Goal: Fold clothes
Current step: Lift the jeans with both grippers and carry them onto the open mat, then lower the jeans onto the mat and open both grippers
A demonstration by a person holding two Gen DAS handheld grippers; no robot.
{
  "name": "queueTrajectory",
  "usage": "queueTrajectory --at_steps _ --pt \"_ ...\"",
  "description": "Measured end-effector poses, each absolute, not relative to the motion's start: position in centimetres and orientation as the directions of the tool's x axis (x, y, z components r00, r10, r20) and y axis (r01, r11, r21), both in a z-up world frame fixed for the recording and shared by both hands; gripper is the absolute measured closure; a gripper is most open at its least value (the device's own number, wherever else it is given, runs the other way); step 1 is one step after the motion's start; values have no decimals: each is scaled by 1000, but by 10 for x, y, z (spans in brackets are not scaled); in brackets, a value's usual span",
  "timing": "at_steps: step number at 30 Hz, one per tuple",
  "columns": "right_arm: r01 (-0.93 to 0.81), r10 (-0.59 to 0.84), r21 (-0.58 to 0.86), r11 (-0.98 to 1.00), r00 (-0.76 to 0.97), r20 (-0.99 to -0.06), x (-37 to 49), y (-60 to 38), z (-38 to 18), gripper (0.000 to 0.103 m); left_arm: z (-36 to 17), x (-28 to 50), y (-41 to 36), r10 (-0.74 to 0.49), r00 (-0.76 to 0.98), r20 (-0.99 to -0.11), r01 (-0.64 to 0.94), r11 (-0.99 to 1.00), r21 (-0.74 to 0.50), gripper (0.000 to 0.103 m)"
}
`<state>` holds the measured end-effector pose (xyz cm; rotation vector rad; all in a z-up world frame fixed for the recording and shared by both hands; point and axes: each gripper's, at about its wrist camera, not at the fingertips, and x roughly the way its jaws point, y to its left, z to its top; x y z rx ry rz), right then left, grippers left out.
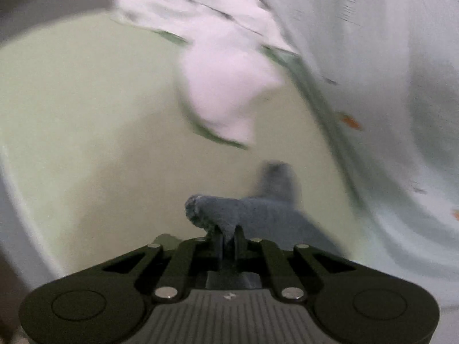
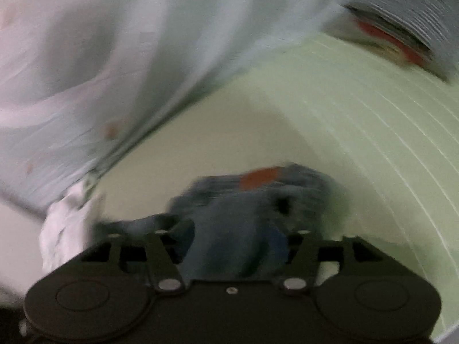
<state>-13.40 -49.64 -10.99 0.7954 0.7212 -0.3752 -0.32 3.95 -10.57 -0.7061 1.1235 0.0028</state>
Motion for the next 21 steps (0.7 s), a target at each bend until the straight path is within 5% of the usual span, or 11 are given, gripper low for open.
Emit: queueTrajectory --at_steps 7,11,12,14,16,21 --pt "658 81 662 359 684 -725 -137 -511 -172 20 -152 -23 43 -402 311 -861 -366 786 -499 93" --pt "654 167 716 246 699 -696 -127 -510 -195 23 -174 -24 17 -451 267 -852 -334 786 -520 91" --pt "648 182 718 253 697 -693 -120 -506 -197 29 -178 -20 11 -456 259 -852 -323 790 -521 89" --pt "637 204 718 281 691 -693 -107 -503 -200 73 -185 -10 0 -452 239 -860 -301 807 -508 89" --pt "628 207 722 290 696 -688 -98 -504 -200 91 -192 3 -13 -448 219 -867 -288 819 -496 89" --pt "606 176 734 307 722 -669 -67 -532 -193 100 -201 51 -50 -436 196 -878 -270 837 -476 97"
